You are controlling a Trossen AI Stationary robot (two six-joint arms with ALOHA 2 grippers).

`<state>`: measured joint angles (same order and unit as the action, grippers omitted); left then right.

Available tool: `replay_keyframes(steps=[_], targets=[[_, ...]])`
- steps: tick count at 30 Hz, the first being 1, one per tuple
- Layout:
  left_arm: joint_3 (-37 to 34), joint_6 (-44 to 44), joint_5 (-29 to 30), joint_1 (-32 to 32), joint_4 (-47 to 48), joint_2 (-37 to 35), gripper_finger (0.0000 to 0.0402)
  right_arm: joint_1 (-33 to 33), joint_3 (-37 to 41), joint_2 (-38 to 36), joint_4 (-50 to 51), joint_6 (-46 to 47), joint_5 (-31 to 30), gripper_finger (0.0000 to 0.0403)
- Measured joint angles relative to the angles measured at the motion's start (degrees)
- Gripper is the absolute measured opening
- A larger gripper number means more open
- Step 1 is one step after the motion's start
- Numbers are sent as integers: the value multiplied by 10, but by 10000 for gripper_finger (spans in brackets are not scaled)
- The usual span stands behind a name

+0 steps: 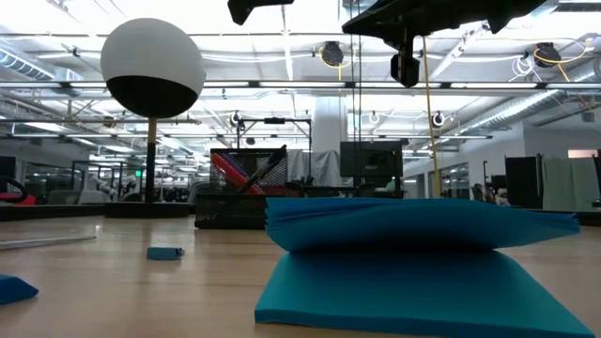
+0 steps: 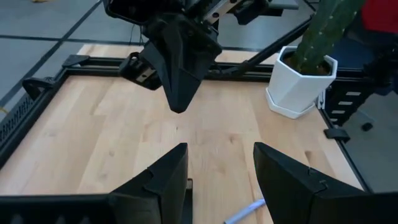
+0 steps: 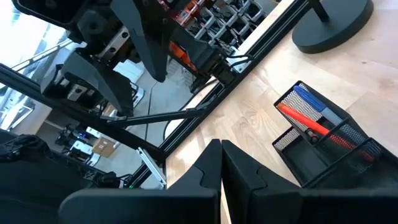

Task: Pick and place office supplies into organizer
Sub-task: Put the purple pen into the desk organizer

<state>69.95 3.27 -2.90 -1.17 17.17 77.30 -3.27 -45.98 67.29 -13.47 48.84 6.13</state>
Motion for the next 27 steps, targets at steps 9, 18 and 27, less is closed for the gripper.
replay_keyframes(steps=[9, 18, 27], targets=[[0, 0, 0, 0, -12, 0, 186, 3, 0, 0, 5, 30, 28, 0], [0, 0, 0, 0, -12, 0, 186, 64, -78, 70, 154, 41, 14, 0], [0, 0, 0, 0, -11, 0, 186, 110, -292, 244, 488, 43, 12, 0]])
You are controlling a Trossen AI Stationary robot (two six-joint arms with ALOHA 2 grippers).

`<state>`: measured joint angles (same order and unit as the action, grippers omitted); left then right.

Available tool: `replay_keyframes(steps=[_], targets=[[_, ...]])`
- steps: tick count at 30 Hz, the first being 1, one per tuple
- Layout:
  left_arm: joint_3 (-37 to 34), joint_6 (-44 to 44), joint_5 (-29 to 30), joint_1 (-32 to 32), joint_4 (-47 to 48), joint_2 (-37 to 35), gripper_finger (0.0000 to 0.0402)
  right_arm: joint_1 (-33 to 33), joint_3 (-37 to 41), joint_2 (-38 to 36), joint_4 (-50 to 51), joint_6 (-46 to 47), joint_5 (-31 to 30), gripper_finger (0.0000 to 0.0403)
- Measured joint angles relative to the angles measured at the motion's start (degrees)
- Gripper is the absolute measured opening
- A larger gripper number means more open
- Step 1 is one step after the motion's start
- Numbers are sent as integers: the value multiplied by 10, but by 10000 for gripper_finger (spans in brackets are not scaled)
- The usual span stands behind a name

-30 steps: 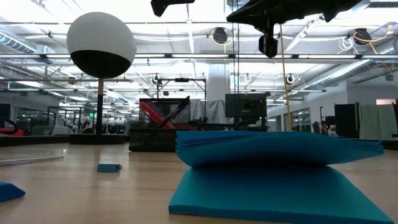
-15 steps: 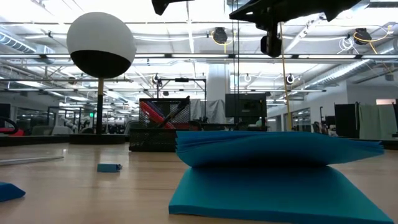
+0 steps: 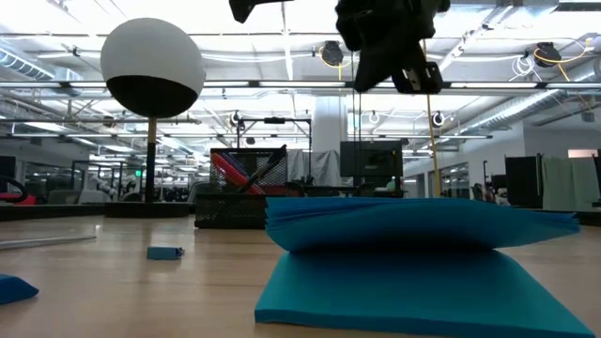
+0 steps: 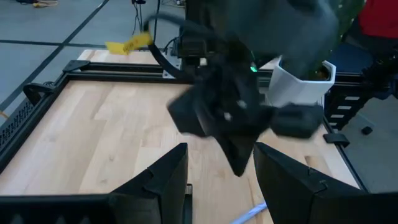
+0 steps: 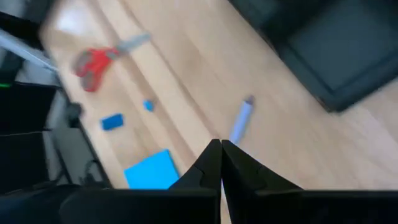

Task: Pick and place office supplies into organizer
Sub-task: Put the purple pen into the desk organizer

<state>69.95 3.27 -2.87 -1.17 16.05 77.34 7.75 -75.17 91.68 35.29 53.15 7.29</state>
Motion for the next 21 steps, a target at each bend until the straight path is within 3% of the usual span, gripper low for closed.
replay_keyframes(steps=[8, 14, 21], targets=[[0, -1, 0, 0, 1, 0, 186, 47, -96, 91, 65, 58, -59, 0], [0, -1, -1, 0, 2, 1, 186, 77, -130, 139, 129, 96, -58, 3], [0, -1, -5, -1, 3, 1, 186, 92, -143, 167, 160, 98, -48, 60]])
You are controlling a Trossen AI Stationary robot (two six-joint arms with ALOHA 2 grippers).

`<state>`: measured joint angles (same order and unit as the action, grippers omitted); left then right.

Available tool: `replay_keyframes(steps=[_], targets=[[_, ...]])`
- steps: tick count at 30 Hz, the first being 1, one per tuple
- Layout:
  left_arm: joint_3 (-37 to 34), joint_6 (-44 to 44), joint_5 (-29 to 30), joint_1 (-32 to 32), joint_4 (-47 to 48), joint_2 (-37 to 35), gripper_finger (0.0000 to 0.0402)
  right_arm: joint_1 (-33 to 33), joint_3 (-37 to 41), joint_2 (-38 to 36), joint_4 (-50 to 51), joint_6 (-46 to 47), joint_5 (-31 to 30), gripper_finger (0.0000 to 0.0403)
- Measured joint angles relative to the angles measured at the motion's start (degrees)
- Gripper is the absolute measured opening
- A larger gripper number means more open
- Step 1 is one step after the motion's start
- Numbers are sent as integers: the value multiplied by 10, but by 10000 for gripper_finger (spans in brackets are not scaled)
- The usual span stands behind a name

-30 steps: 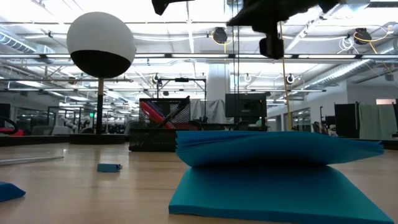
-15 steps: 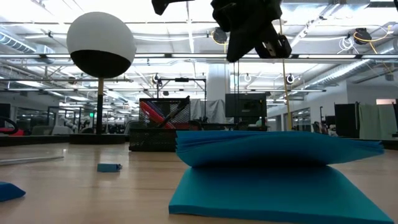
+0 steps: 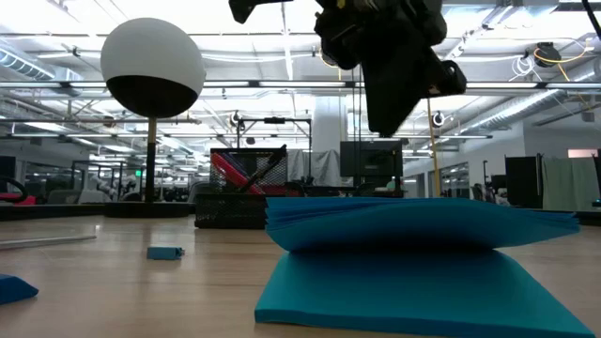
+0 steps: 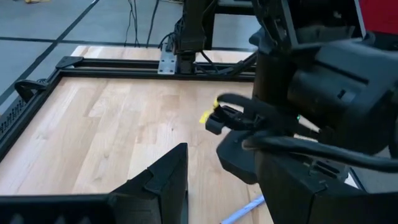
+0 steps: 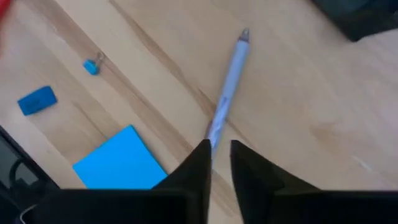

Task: Pick and place office supplies into organizer
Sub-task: Put the purple pen into the desk organizer

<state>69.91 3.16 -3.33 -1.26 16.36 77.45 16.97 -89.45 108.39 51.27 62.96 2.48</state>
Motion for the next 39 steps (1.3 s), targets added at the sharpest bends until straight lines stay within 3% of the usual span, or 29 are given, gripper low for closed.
replay_keyframes(steps=[8, 13, 39], targets=[[0, 2, 9, 2, -6, -1, 186, 4, -2, 27, -1, 24, 23, 159], [0, 2, 8, 1, -6, -1, 186, 14, -2, 47, -22, 24, 23, 186], [0, 1, 5, 1, -4, -1, 186, -21, -29, 148, -38, -3, 43, 150]])
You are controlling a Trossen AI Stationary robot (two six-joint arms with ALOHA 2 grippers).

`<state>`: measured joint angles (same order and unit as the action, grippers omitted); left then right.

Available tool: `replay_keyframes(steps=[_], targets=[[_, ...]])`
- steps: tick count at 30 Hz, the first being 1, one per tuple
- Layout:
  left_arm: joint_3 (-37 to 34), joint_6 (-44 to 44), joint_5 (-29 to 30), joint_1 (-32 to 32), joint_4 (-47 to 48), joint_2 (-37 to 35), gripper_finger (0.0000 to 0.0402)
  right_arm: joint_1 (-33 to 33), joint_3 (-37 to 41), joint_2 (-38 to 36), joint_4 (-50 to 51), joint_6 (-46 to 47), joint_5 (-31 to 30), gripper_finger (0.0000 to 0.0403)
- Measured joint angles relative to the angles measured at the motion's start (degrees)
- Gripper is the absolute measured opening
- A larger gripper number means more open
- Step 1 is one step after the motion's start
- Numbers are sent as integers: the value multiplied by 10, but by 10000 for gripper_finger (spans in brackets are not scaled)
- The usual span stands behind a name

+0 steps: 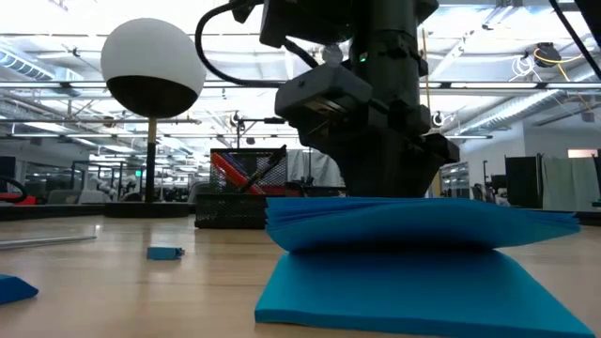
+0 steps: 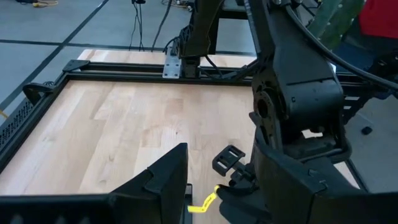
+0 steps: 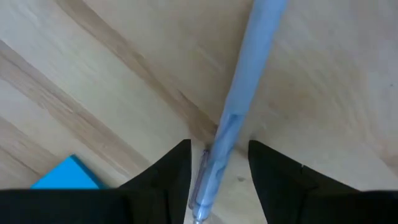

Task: Pick and place office supplies into organizer
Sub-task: Put the purple pen into the desk organizer

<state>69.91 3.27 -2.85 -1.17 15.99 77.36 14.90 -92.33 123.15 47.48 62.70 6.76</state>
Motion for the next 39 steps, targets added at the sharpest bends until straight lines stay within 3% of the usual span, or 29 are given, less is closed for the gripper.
replay_keyframes(steps=[5, 15, 29, 33, 39], targets=[[0, 0, 0, 0, 0, 0, 186, -5, -5, 10, 17, -18, 3, 123], [0, 0, 0, 0, 0, 0, 186, -8, -3, 12, 28, -63, -17, 18], [0, 0, 0, 0, 0, 0, 186, -12, 0, -8, 59, -123, -19, 18], [0, 0, 0, 0, 0, 0, 186, -19, 1, -31, 106, -143, -53, 17], [0, 0, 0, 0, 0, 0, 186, -28, 1, -73, 180, -185, -50, 17]])
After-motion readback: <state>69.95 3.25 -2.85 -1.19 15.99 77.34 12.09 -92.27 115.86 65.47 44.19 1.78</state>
